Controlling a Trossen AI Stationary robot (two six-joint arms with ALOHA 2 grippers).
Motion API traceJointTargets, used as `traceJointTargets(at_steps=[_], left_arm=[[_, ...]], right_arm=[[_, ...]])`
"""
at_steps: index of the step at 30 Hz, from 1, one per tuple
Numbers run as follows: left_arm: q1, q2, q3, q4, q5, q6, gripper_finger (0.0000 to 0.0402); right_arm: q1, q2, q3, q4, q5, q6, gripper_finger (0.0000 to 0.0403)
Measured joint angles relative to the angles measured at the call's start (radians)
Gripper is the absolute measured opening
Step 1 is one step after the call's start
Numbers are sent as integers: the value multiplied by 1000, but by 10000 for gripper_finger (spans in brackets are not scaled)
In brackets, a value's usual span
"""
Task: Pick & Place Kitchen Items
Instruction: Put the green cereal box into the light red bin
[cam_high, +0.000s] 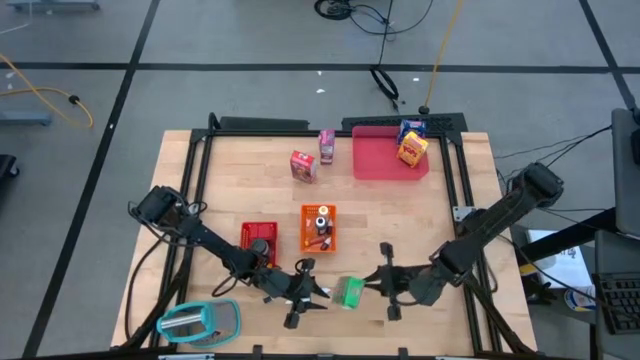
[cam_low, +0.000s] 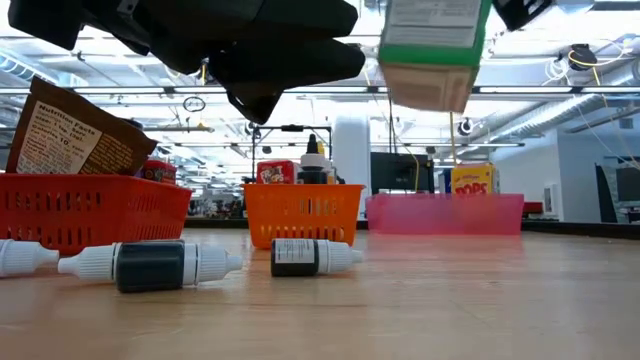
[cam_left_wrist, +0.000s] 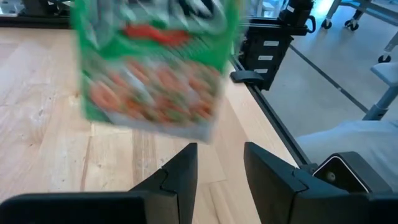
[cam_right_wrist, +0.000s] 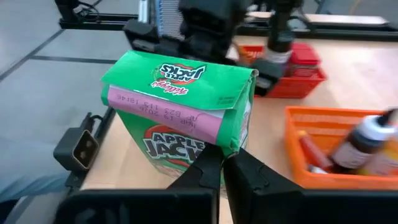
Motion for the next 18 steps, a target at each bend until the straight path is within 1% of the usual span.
traceJointTargets(at_steps=[3,6,11,14,18], left_arm=[[0,0,0,-1,0,-2,134],[0,0,0,-2,0,-8,134],[0,0,0,-2,1,-11,134],[0,0,0,-2,1,-22,134],[0,0,0,-2,1,-35,134]], right_arm=[[1,-68,0,-98,60,13,0],[0,-126,0,-193,143,28,0],[-12,-208,0,-304,278,42,0],[-42,-252,0,-376,352,64,0],[-104,-300,0,-506,452,155,0]])
